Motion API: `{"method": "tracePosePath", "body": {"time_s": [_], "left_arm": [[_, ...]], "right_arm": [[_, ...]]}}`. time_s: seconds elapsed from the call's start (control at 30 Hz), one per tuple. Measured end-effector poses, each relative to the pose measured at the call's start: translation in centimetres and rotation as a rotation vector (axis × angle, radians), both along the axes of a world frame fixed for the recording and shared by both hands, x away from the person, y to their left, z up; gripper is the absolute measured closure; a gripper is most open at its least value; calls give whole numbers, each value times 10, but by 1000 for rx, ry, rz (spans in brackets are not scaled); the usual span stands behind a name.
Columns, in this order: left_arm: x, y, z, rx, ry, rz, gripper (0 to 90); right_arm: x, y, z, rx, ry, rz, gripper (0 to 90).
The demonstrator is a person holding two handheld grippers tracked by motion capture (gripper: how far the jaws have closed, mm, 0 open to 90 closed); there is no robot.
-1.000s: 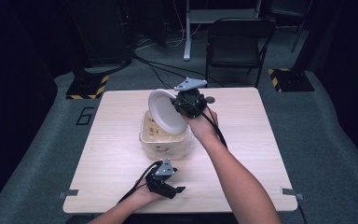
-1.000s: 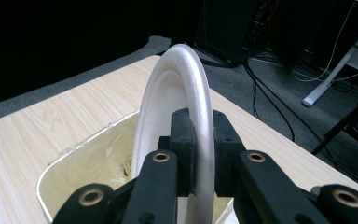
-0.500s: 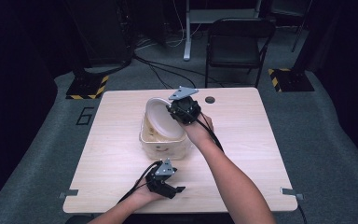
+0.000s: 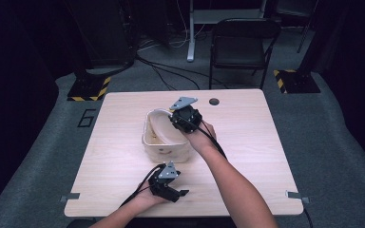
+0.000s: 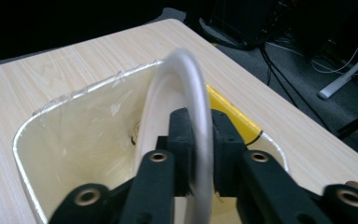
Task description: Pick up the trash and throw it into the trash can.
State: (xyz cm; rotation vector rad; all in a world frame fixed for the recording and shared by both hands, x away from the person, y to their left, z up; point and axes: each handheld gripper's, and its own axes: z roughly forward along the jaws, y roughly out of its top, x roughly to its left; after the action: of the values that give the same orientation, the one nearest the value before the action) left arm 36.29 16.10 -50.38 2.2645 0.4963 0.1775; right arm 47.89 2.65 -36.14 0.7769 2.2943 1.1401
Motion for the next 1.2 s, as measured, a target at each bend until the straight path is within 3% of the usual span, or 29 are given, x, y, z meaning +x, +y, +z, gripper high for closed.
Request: {"method": "tracePosePath", "body": {"time_s": [0.33,0.53,0.77,1.2], "left_arm": [[1,0,0,6,6,-1,218],[1,1,0,11,2,-1,218],[1,1,0,7,0,6,218],[3,0,-1,15,5,6,218]], "right_arm": [[-2,-7,-1,5,18,4,651],[-6,-15,3,34,18,-13,579],[-11,-35,9,74,33,-37,490],[-28,-75,9,125,35,-59,456]]}}
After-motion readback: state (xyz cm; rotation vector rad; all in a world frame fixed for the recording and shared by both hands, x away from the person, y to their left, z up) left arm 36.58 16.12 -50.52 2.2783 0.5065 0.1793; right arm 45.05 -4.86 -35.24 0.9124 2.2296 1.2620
